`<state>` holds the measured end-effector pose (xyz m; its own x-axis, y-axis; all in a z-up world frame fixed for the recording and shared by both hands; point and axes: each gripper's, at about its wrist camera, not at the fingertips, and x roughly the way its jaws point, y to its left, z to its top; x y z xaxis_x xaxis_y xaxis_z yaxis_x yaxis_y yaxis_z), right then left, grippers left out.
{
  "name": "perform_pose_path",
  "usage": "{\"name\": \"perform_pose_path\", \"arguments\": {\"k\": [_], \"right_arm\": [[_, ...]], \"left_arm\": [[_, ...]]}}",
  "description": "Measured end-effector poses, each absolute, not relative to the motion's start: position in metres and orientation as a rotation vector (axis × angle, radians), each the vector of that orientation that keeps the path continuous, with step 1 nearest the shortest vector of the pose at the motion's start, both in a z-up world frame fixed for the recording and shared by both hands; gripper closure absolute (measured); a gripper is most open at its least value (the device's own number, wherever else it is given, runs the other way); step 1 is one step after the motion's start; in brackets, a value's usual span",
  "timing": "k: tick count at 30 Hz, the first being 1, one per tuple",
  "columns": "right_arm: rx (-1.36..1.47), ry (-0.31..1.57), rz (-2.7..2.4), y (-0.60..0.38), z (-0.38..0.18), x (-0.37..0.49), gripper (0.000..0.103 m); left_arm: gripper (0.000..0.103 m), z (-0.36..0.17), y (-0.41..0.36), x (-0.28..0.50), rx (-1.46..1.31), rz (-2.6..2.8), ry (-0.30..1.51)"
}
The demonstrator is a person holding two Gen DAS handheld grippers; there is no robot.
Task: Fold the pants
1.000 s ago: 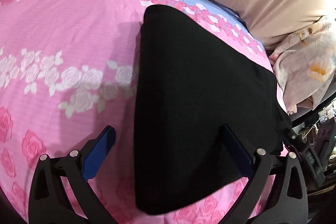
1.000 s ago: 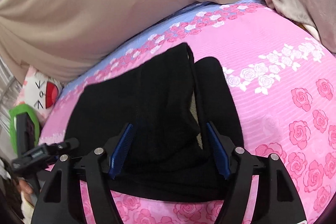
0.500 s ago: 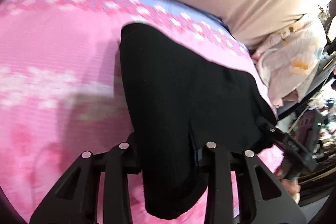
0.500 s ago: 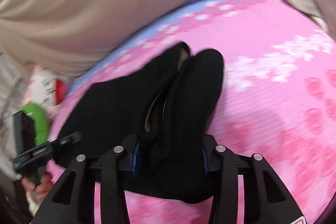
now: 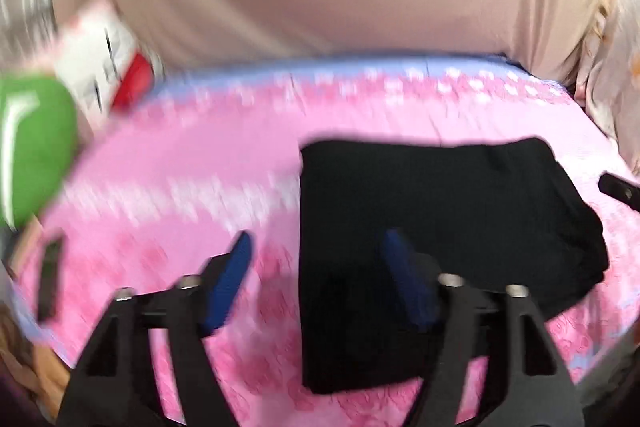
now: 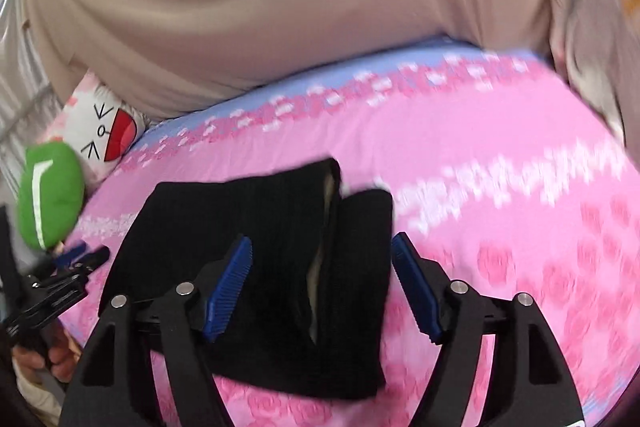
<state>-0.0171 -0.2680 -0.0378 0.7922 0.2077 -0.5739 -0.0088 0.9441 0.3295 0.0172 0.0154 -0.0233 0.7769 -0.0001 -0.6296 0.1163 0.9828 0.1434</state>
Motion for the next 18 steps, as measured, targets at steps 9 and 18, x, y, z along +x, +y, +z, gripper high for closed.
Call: {"name": "perform_pose_path", "arguments": {"k": [9,18], "right_arm": [[0.345,0.757,0.215,-0.221,-0.078,0.043,0.085],[0.287,0.606,0.148,-0.242,-0.025,-0.013,0.085]], "left_arm": [[0.018,-0.037,0.005,0.03,0.198,0.004,0.711],[0.013,-0.044,0.017,0.038,0.141,0.031,0.761]]}}
